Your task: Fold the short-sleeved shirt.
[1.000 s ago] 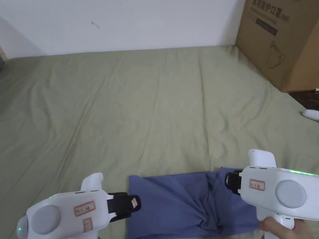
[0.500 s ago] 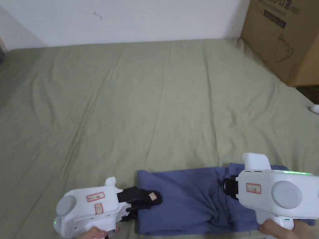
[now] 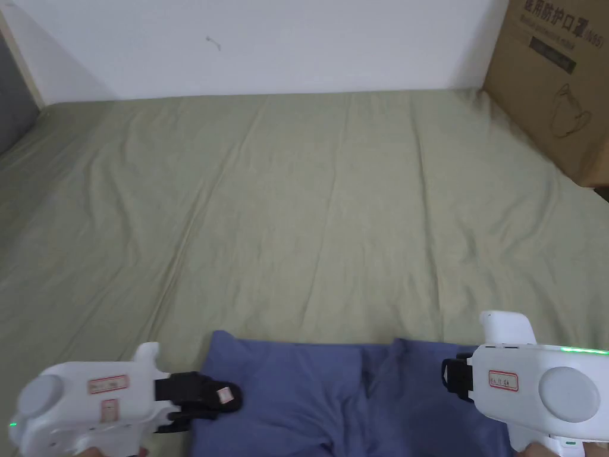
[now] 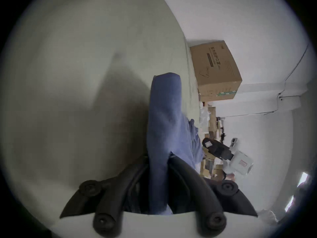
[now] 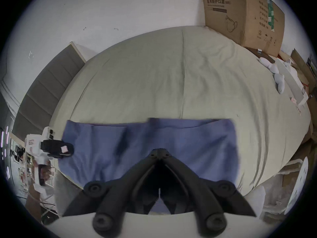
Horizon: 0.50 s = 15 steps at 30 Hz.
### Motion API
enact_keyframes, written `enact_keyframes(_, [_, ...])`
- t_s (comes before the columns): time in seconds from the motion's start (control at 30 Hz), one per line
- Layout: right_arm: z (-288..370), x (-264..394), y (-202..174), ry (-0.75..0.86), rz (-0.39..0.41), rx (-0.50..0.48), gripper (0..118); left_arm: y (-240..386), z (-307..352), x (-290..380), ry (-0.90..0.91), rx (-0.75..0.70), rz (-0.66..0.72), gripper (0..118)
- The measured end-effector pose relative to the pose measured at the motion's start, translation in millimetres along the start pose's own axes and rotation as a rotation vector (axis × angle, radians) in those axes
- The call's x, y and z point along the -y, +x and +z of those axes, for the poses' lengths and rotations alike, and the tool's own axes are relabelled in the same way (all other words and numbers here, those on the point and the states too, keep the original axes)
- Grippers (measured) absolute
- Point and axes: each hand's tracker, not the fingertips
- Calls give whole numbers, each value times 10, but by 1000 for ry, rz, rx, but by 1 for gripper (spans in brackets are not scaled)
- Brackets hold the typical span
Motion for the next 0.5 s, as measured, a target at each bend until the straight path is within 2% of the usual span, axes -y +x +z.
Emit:
enact_keyframes(0.17, [-61,-44,-22,-1,-19,-21,0,-190,869,-90,90,-166,12,7])
enact_keyframes(0.27, [-83,-38,-60,-2,-16,-26,0,-264,1282,-68,164,-204,50,7])
enact_keyframes(0.5, [-109,23,-43,-14,0,-34,0,46,1423,-2,200,-259,72,8])
